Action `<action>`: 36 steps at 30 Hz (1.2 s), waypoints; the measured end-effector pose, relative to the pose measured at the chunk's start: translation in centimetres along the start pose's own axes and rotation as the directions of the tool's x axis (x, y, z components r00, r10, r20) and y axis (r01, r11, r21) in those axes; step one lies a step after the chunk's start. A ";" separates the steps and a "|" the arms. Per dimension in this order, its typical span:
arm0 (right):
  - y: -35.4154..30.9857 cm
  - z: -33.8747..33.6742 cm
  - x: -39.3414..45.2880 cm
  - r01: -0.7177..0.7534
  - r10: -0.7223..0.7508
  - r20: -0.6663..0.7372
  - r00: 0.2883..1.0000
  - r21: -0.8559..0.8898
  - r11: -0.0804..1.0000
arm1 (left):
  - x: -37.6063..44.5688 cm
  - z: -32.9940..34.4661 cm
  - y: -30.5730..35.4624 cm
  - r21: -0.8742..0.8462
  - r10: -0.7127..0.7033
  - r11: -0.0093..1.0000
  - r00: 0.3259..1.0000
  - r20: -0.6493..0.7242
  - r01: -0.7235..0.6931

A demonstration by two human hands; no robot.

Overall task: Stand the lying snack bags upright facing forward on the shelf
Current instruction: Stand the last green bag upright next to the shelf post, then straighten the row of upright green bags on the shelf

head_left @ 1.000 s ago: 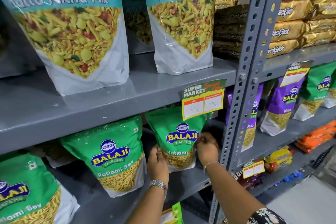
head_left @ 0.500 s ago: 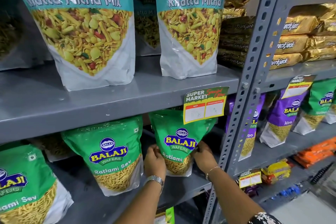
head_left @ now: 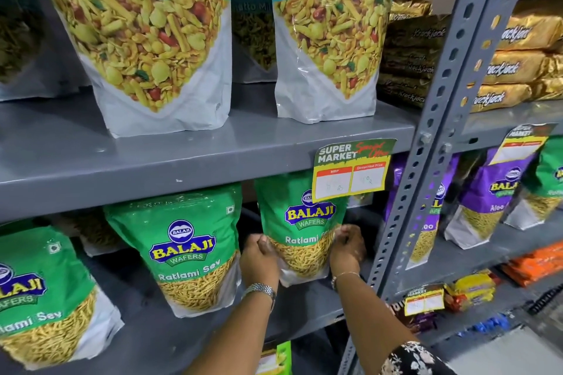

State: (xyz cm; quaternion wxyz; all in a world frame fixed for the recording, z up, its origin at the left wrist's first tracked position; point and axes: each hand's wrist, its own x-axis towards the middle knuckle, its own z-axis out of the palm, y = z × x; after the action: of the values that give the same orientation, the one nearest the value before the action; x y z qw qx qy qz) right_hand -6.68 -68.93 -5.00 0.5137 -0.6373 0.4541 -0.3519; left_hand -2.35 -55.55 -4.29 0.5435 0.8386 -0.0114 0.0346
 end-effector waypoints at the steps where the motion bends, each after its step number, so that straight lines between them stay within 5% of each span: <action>1: 0.3 0.0 0.3 0.003 -0.003 0.006 1.000 -0.007 1.000 | 0.0 0.1 -0.3 0.012 0.021 1.000 1.000 0.018 -0.022; 9: 3.8 0.4 1.9 -0.098 0.121 0.295 0.948 -0.093 0.991 | -0.9 0.9 -3.3 -0.021 -0.002 1.000 0.954 0.301 0.008; 17: 4.3 0.5 2.3 -0.159 0.194 0.218 0.956 -0.169 0.973 | 0.2 1.5 -3.9 -0.044 -0.091 0.993 0.955 0.284 0.108; 23: 3.7 -0.6 1.8 -0.109 0.169 0.309 0.936 -0.203 0.973 | 0.5 1.6 -4.7 0.075 -0.130 0.991 0.955 0.268 0.113; 28: 2.8 -1.1 -0.3 -0.225 0.271 0.297 0.916 -0.180 0.958 | -2.2 0.8 -4.3 0.030 -0.167 0.986 0.929 0.331 0.167; 33: 4.9 -1.8 -9.3 -0.236 0.247 0.167 0.954 -0.087 0.968 | -8.4 -4.0 -7.6 -0.184 -0.199 0.960 0.976 0.090 0.213; 36: 3.8 -0.3 -14.9 -0.071 0.083 0.396 0.914 -0.043 0.997 | -7.3 -8.8 -9.5 -0.241 -0.221 0.953 0.967 -0.128 0.186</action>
State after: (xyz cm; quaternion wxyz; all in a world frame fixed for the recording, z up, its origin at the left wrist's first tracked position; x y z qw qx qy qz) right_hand -12.83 -55.20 -8.35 0.5999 -0.6840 0.3698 -0.1884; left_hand -9.51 -43.77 -9.92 0.6357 0.7625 0.1133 0.0412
